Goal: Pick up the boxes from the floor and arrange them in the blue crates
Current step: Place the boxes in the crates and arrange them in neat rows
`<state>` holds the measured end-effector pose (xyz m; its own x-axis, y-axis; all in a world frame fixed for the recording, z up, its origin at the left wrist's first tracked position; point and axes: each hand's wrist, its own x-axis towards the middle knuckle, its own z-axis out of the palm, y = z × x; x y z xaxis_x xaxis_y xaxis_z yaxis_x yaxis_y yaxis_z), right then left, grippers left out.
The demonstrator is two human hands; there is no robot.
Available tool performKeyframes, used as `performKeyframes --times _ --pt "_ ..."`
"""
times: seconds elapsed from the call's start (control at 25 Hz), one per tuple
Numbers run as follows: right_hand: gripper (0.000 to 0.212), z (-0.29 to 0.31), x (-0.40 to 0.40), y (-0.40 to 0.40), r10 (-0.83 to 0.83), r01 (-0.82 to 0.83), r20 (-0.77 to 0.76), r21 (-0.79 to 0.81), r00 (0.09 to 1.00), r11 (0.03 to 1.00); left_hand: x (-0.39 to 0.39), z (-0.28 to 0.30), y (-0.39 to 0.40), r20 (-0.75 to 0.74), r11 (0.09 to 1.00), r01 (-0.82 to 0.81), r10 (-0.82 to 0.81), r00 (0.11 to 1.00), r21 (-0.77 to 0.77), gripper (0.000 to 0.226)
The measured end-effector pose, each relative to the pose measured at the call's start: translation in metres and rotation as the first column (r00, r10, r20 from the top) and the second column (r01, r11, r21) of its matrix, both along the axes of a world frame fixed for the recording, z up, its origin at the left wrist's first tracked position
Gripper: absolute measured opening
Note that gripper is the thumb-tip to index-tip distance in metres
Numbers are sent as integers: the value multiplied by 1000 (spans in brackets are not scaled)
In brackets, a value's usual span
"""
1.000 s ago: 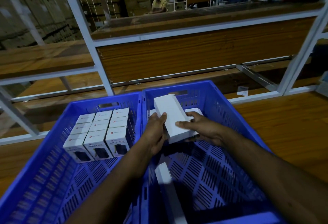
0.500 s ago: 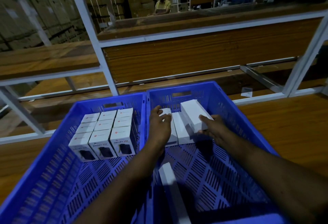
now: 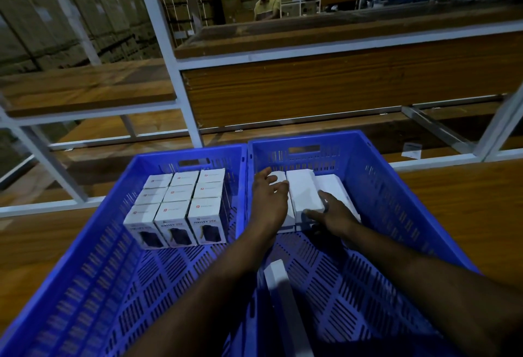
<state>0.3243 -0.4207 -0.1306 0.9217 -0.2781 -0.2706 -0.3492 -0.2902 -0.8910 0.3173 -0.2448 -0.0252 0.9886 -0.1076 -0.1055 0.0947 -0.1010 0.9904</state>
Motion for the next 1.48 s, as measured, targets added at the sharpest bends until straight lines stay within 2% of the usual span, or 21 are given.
performKeyframes --times 0.08,0.16,0.32,0.48,0.6,0.68,0.72,0.76,0.84,0.92,1.0,1.08,1.16,1.28,1.4,1.48 --pt "89 4 -1 3 64 -62 20 -70 998 996 1 0 0 -3 1000 1 -1 1000 -4 51" --pt "81 12 -4 5 85 -85 15 -42 996 996 1 -1 0 -8 1000 2 -3 1000 -5 50" --pt "80 14 -9 0 142 -140 -27 53 990 989 2 0 -1 -12 1000 6 -6 1000 -7 50" --pt "88 18 -7 -4 196 -202 -66 -119 978 972 1 2 -1 -23 1000 7 -7 1000 -21 51" --pt "90 29 -6 -6 98 -131 -115 -332 988 934 -1 4 -1 -26 999 3 -4 1000 -36 51" --pt "63 50 -14 3 81 -123 -117 -417 990 901 -1 5 -2 -29 999 -8 7 1000 -39 50" --pt "47 62 -22 10 124 -169 -135 -415 983 894 -1 5 -2 -33 999 -13 11 999 -41 50" --pt "39 72 -30 19 192 -247 -179 -368 965 897 -1 6 -3 -36 999 -16 15 999 -44 49" --pt "45 87 -51 44 384 -454 -307 -201 871 868 0 6 -3 -41 998 -23 20 999 -55 49" --pt "66 89 -69 66 529 -632 -441 -119 725 766 1 5 -3 -52 997 -28 24 998 -71 48" --pt "83 75 -77 84 573 -729 -539 -117 618 675 1 4 -3 -61 996 -35 30 998 -84 47" --pt "89 57 -77 93 567 -772 -596 -148 569 619 2 3 -2 -73 993 -46 39 997 -104 47" --pt "94 50 -76 95 553 -776 -615 -161 563 610 2 3 -2 -81 991 -54 44 996 -123 48" --pt "103 59 -75 91 557 -735 -572 -125 603 667 0 5 -2 -79 991 -50 41 996 -123 48" --pt "82 67 -71 79 502 -700 -539 -258 676 666 0 7 -2 -72 992 -42 34 997 -115 48" --pt "81 66 -67 68 468 -676 -536 -300 703 673 -1 7 -2 -73 993 -44 36 997 -113 48"
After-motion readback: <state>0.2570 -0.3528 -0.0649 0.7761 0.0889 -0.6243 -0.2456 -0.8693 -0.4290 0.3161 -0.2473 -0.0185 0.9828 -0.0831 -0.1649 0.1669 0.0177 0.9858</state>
